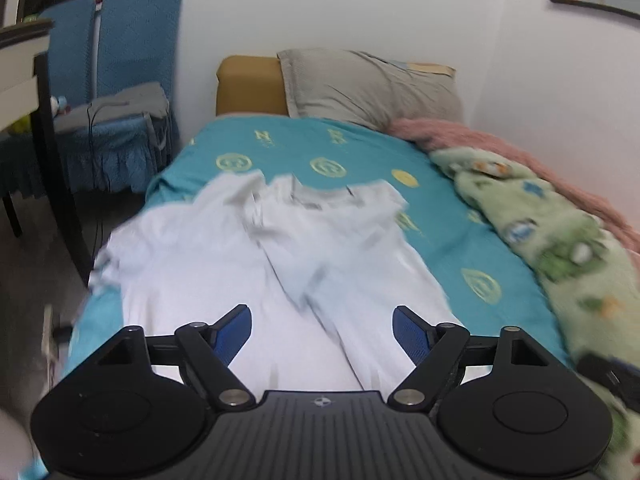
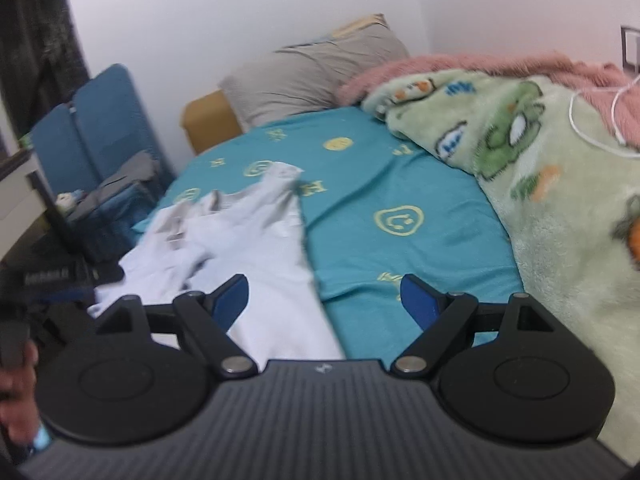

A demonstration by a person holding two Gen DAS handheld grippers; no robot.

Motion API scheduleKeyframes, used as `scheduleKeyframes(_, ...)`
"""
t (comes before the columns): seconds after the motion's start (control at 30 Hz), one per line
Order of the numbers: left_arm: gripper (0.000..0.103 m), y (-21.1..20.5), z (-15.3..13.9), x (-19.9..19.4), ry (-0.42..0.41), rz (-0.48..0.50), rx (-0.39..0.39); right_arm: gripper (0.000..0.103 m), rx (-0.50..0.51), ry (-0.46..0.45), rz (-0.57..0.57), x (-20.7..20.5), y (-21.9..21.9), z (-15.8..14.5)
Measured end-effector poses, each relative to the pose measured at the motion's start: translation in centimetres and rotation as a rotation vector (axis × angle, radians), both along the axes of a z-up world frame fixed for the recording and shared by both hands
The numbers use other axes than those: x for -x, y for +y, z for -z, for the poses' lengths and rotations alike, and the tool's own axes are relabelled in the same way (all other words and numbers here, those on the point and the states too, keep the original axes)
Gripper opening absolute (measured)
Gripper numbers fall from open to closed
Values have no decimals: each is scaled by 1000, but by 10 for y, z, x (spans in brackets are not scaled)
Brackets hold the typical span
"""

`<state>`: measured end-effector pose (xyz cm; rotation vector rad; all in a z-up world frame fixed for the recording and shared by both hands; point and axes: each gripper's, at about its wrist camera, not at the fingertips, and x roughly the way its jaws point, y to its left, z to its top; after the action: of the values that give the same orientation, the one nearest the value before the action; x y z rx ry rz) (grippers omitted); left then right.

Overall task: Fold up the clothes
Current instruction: 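Fold the held side with the left gripper over the shirt center and release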

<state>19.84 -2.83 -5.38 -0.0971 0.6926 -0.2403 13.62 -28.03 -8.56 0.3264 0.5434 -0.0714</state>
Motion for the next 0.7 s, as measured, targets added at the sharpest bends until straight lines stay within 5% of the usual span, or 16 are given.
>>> scheduleKeyframes(0.3, 84, 7, 1, 105, -41, 47, 10, 85, 29, -65, -65, 78, 31, -33)
scheduleKeyframes(0.7, 84, 8, -14, 118, -23, 5, 74, 85, -29, -114, -15, 112, 36, -67)
